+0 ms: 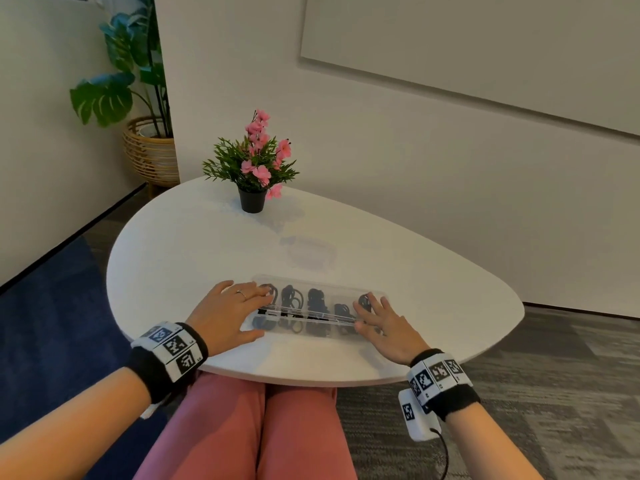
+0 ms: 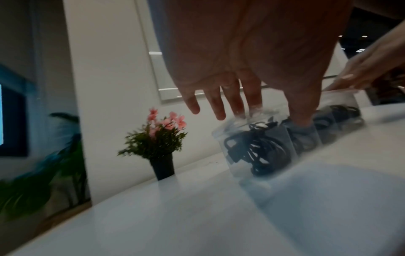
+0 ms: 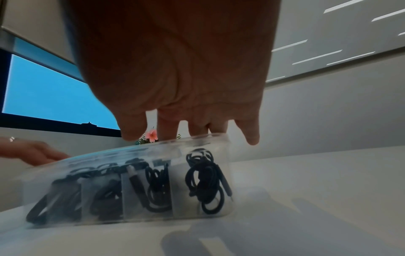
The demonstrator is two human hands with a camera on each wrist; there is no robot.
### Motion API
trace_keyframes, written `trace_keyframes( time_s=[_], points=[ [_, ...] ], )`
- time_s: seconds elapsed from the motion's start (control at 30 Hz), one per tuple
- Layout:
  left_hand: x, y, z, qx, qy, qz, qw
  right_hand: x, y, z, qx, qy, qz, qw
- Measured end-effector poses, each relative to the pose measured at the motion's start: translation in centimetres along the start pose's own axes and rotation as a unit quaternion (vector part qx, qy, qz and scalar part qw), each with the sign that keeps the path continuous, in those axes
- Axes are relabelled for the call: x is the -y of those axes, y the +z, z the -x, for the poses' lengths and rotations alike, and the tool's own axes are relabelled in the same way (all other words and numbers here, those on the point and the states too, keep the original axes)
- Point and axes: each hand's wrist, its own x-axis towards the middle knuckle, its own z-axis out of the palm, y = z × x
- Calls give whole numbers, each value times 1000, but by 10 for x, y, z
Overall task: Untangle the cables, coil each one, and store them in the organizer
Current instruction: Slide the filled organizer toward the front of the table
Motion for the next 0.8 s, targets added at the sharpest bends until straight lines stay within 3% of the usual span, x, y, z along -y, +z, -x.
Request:
trace_keyframes(
  time_s=[0.07,0.17,0.33,0.43,0.6,0.8],
  points=[
    [-6,0,-5,2,28,-31,999,0,3,0,-11,-4,1,1000],
    [-10,-1,-12,4,23,24,999,2,3,0,-11,-5,-3,1000],
    [-9,-11,-22,47,5,36,998,-6,-15,-3,60,-28,-13,998],
    [-6,-11,-28,55,1,26,998,-11,-16,-4,34,-36,-6,999],
    [-14,-9,-29,20,-2,13,1000,-4,-10,-5,-46,-25,119,992],
    [-25,-8,-23,38,-15,-53,998,6,-6,3,-56,-21,148,987]
  ],
)
